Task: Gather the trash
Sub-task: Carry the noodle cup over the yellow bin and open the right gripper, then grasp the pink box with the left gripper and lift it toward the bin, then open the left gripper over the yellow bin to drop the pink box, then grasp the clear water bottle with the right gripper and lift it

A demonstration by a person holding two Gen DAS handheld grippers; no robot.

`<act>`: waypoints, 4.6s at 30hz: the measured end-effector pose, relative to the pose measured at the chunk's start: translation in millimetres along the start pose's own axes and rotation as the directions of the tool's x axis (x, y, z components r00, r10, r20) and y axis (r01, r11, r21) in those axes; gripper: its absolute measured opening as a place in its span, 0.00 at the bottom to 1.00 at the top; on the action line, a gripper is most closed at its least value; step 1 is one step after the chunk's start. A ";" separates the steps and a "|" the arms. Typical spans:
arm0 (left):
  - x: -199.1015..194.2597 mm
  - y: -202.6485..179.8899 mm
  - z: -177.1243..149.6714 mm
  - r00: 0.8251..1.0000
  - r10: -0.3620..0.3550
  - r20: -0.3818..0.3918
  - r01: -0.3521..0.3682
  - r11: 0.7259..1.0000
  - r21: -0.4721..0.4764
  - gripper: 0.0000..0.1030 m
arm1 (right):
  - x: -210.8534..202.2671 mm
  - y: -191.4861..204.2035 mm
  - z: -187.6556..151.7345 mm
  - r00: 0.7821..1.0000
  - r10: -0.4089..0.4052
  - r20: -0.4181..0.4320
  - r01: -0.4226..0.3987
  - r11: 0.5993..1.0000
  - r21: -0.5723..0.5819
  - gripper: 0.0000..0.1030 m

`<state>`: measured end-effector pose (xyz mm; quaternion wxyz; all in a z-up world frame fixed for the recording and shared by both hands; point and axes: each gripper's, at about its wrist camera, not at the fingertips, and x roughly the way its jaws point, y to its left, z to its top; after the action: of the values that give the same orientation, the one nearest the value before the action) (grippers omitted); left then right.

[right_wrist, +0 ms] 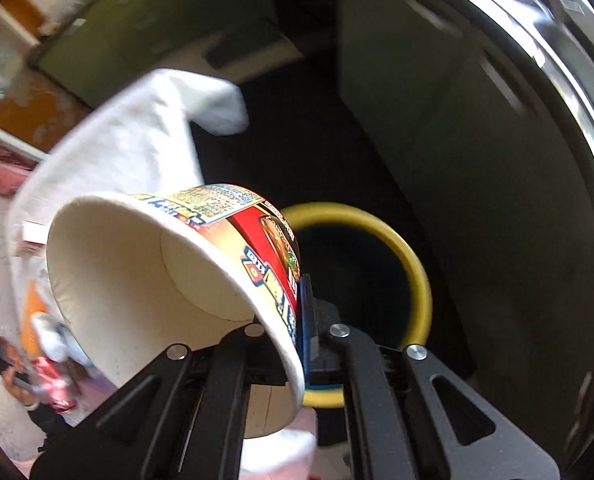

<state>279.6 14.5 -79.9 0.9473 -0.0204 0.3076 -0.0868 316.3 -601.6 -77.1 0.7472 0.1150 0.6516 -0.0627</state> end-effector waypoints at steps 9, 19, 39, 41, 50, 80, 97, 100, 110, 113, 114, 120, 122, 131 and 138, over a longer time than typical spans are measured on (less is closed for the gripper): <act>7.6 -9.3 -2.7 1.000 -0.005 -0.021 0.005 1.000 0.029 0.96 | 93.3 -50.3 -3.9 0.989 0.052 -0.139 -0.036 0.993 0.115 0.06; 16.5 -11.1 -5.4 0.999 0.005 -0.053 -0.002 0.999 0.047 0.96 | 104.5 -25.9 8.8 0.996 0.020 -0.088 -0.014 0.997 0.071 0.36; -17.1 -60.4 2.0 0.931 -0.258 -0.258 0.297 0.947 0.122 0.96 | 68.1 95.8 -54.4 0.979 0.200 0.032 -0.182 0.937 -0.298 0.42; -22.3 -76.7 2.5 0.914 -0.285 -0.289 0.341 0.925 0.169 0.96 | 59.4 106.5 -65.8 0.978 0.206 0.030 -0.185 0.927 -0.327 0.43; -12.2 -157.9 3.8 0.780 -0.358 -0.514 0.615 0.594 0.519 0.96 | 30.8 102.1 -107.0 0.975 0.223 0.027 -0.197 0.907 -0.373 0.45; -9.7 -306.5 -106.8 0.654 -0.086 -0.752 0.749 0.216 0.627 0.75 | 42.1 40.1 -140.4 0.954 0.297 0.043 -0.270 0.911 -0.311 0.51; 27.5 -418.7 -42.9 0.708 -0.178 -0.683 0.703 0.265 0.660 0.74 | 22.4 -55.6 -176.2 0.950 0.236 0.203 -0.210 0.968 -0.139 0.51; 52.6 -457.2 -42.6 0.711 -0.183 -0.679 0.701 0.255 0.666 0.74 | 27.5 -74.0 -182.0 0.952 0.229 0.204 -0.213 0.972 -0.094 0.51; 110.6 -507.5 -60.2 0.711 -0.120 -0.693 0.695 0.270 0.667 0.77 | 41.5 -99.5 -188.7 0.955 0.226 0.191 -0.227 0.974 -0.019 0.52; 101.9 -501.3 -51.3 0.716 -0.145 -0.683 0.692 0.280 0.666 0.80 | 43.1 -96.3 -187.6 0.954 0.232 0.190 -0.232 0.972 -0.025 0.52; 95.6 -497.2 -46.2 0.724 -0.155 -0.672 0.684 0.280 0.673 0.81 | 43.9 -93.8 -186.3 0.953 0.237 0.190 -0.236 0.971 -0.028 0.53; 27.6 -440.5 -1.4 0.761 -0.273 -0.588 0.648 0.339 0.681 0.89 | 42.8 -84.4 -185.0 0.949 0.250 0.191 -0.245 0.968 -0.049 0.55; 3.6 -414.4 17.3 0.775 -0.319 -0.545 0.632 0.388 0.671 0.90 | 41.4 -80.1 -184.4 0.950 0.244 0.194 -0.237 0.970 -0.057 0.55; -55.2 -252.2 60.3 0.884 -0.346 -0.313 0.462 0.745 0.481 0.94 | 38.8 -20.3 -170.6 0.953 0.251 0.169 -0.224 0.961 -0.163 0.55; -84.2 -126.5 32.6 0.938 -0.275 -0.211 0.332 0.885 0.326 0.95 | 38.3 94.7 -139.2 0.947 0.303 0.104 -0.233 0.874 -0.425 0.55</act>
<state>212.6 -95.7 7.0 0.8823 0.1107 0.3539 -0.2900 211.2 -472.7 -123.8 0.8081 0.0407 0.5627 0.1696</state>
